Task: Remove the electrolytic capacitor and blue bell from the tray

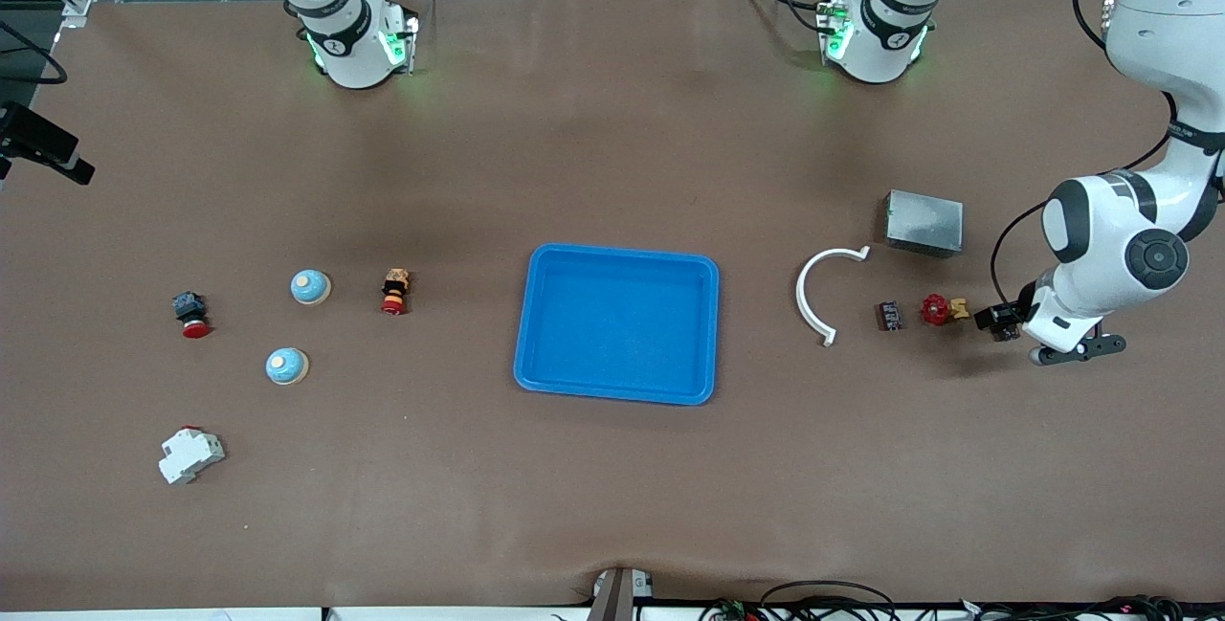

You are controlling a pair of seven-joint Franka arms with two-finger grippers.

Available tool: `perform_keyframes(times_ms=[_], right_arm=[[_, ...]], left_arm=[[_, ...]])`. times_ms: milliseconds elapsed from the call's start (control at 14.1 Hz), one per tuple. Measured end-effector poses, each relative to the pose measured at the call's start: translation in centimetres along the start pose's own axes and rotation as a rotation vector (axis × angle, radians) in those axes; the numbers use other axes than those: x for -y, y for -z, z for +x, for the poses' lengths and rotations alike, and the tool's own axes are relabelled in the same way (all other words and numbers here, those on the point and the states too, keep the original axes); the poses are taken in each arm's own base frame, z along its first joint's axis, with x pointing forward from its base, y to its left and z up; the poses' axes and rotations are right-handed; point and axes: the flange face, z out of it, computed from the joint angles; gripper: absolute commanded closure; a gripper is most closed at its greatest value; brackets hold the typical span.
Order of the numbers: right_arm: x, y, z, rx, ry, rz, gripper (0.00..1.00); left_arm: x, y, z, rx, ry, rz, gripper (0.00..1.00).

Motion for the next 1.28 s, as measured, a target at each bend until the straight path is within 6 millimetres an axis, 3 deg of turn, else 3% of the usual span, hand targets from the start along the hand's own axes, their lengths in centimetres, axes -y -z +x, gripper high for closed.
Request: perform_keyframes(times_ms=[284,497,851,1277], right_arm=[[0.3,-0.1,0.0,0.003,0.007,-0.013,0.00],[0.5,-0.2,0.0,0.004,0.013,-0.022,0.00],[0.5,-0.3,0.0,0.002,0.012,-0.025,0.00],[0.5,-0.3,0.1,-0.004,0.012,-0.025,0.00]], left_arm=[[0.4,1.0,0.3,-0.007,0.005,0.004,0.00],[1.4,4.3,-0.1,0.050,0.016,0.027,0.00],[2.8,12.8,-2.3,0.138,0.008,0.017,0.00],[7.2,25.8,-8.4,0.188,-0.046,-0.068,0.00]])
